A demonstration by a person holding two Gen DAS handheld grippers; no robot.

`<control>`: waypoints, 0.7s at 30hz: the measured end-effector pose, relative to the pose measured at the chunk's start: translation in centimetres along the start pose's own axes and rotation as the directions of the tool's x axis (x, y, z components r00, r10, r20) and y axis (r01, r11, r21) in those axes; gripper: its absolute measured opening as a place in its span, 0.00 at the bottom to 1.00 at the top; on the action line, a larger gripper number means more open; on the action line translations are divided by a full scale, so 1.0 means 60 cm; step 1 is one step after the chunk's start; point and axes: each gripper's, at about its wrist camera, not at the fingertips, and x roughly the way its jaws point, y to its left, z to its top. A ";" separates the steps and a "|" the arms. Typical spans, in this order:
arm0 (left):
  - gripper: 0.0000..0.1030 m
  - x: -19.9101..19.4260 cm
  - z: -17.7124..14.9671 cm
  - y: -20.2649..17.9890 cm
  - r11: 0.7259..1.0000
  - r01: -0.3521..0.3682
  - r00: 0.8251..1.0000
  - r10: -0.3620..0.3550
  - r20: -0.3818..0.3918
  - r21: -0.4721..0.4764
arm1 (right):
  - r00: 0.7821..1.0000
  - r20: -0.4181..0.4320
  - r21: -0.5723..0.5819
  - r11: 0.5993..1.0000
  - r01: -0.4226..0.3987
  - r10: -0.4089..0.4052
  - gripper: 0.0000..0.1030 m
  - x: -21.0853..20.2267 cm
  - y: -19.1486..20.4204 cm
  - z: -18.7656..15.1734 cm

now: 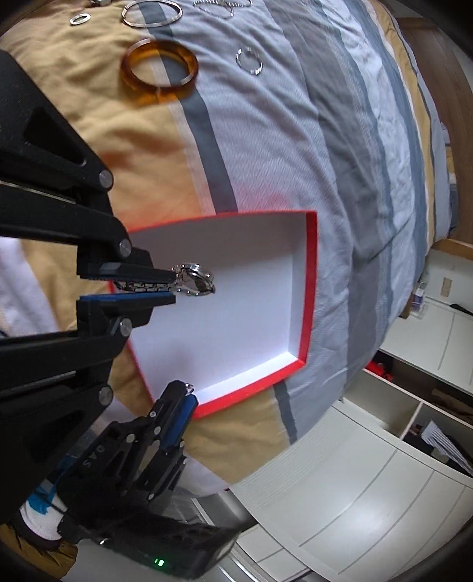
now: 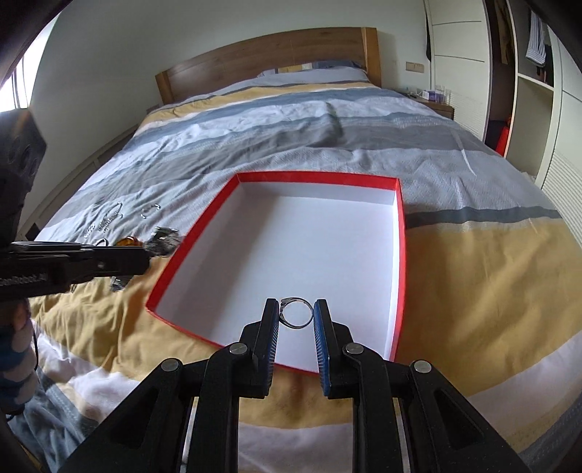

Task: Organize jewelry
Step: 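Lower both tools into the red box and open, releasing ring and bracelet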

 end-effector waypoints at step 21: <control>0.06 0.092 -0.035 0.061 0.956 -0.194 0.981 0.194 -0.023 -0.219 | 0.999 -0.044 -0.043 0.999 -0.004 0.002 0.19 0.078 -0.022 -0.004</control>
